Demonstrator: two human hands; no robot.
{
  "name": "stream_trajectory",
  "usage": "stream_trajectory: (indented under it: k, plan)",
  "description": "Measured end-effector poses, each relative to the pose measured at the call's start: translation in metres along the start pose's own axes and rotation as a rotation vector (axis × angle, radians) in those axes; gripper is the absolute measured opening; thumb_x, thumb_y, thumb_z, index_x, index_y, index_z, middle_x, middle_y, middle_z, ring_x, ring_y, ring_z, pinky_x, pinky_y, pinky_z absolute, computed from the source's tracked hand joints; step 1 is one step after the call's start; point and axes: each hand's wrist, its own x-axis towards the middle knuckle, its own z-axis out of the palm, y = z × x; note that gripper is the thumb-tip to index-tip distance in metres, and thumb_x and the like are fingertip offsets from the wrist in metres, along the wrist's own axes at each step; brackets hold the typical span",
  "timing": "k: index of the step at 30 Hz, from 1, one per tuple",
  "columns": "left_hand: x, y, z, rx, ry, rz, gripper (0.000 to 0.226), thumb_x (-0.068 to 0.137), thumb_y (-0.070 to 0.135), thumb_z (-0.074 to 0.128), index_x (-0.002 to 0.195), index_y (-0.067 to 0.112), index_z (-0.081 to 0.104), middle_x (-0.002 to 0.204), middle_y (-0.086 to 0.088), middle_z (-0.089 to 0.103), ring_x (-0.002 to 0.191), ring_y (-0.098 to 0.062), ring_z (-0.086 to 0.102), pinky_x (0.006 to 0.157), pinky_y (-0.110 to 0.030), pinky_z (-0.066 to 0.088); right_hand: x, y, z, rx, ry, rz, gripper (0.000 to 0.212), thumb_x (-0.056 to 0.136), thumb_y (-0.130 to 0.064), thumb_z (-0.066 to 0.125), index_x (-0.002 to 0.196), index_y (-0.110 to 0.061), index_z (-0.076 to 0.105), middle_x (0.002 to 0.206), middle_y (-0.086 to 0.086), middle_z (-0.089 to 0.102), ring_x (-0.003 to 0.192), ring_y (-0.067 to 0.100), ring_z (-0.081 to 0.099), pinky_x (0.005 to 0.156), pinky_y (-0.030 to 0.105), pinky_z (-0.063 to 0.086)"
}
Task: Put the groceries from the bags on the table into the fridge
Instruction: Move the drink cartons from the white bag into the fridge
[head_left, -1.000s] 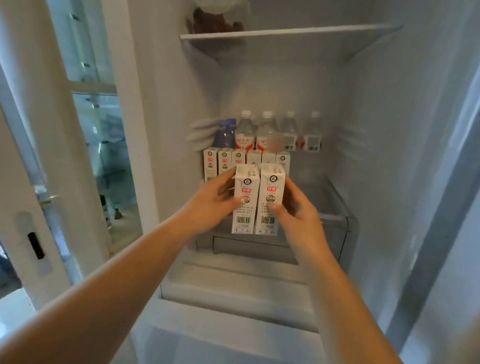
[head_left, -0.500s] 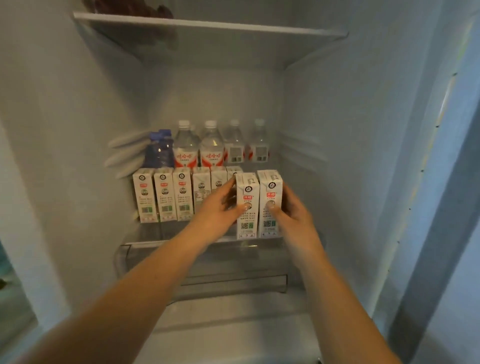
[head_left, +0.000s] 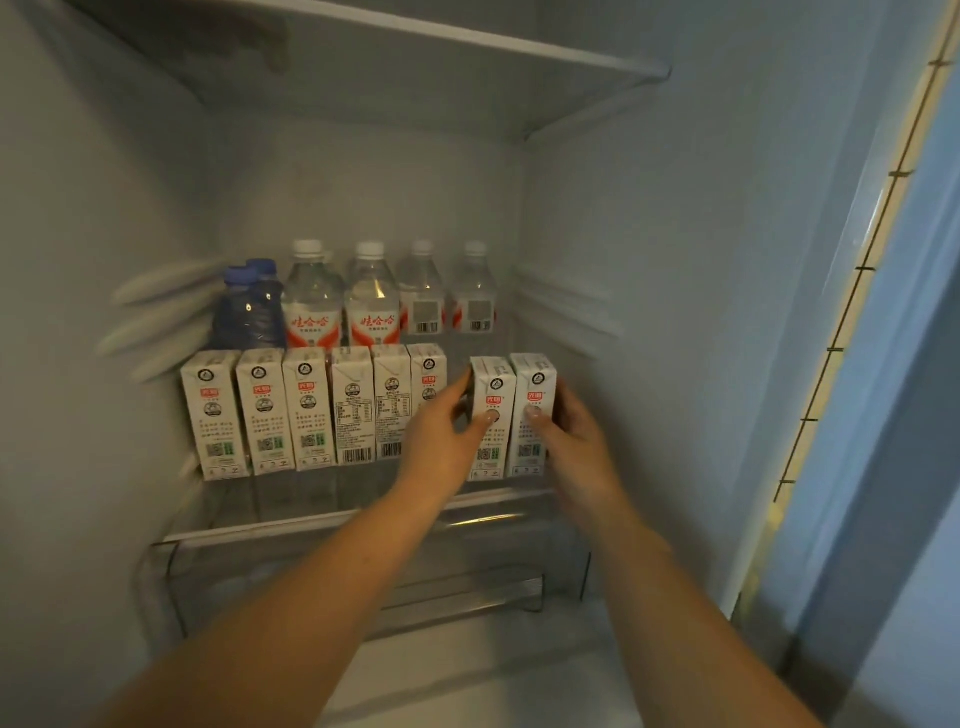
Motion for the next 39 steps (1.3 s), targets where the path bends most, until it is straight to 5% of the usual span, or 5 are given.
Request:
stream_trajectory:
  k: [8,15,31,36,39]
  plan:
    - [-0.001,-0.010,-0.003,0.117,-0.009,0.112,0.065,0.085,0.009,0.065,0.141,0.025,0.038,0.130,0.003,0.056,0.123,-0.009,0.048,0.104,-0.041,0.043,0.003,0.011,-0.003,-0.146,-0.047,-0.011,0.049,0.092,-0.011,0.054,0.137,-0.028,0.043,0.123,-0.007,0.062,0.111,0.008,0.059,0.088,0.031,0.053]
    - [-0.010,-0.008,-0.020,0.953,0.005,0.539,0.104,0.063,0.022,0.084,0.146,0.014,0.021,0.148,-0.013,0.032,0.138,-0.029,0.022,0.112,-0.049,0.022,-0.003,0.004,-0.006,-0.473,-0.106,-0.071,0.076,0.082,0.006,0.062,0.141,-0.030,0.029,0.111,-0.018,0.050,0.091,-0.015,0.048,0.060,-0.005,0.038]
    - [0.024,-0.008,-0.016,1.316,0.014,0.424,0.111,0.043,0.045,0.089,0.137,0.013,0.040,0.138,-0.012,0.046,0.136,-0.030,0.024,0.107,-0.066,0.008,0.036,0.023,0.001,-0.554,-0.079,-0.055,0.080,0.080,0.003,0.063,0.136,-0.042,0.026,0.114,-0.012,0.057,0.106,0.008,0.058,0.079,0.022,0.053]
    - [0.037,-0.004,-0.016,1.267,0.027,0.348,0.098,0.073,0.044,0.074,0.147,0.028,0.012,0.154,-0.009,0.006,0.143,-0.031,-0.008,0.106,-0.058,-0.018,0.056,0.027,0.006,-0.560,-0.105,-0.036,0.083,0.077,0.001,0.065,0.134,-0.045,0.027,0.120,-0.011,0.058,0.110,0.011,0.059,0.086,0.036,0.055]
    - [0.039,-0.008,-0.019,1.293,0.035,0.325,0.097,0.071,0.047,0.074,0.145,0.029,0.015,0.152,-0.012,0.014,0.143,-0.032,0.003,0.112,-0.059,-0.007,0.062,0.028,0.008,-0.559,-0.122,-0.032,0.082,0.078,0.000,0.065,0.135,-0.046,0.026,0.120,-0.013,0.057,0.110,0.010,0.058,0.085,0.032,0.055]
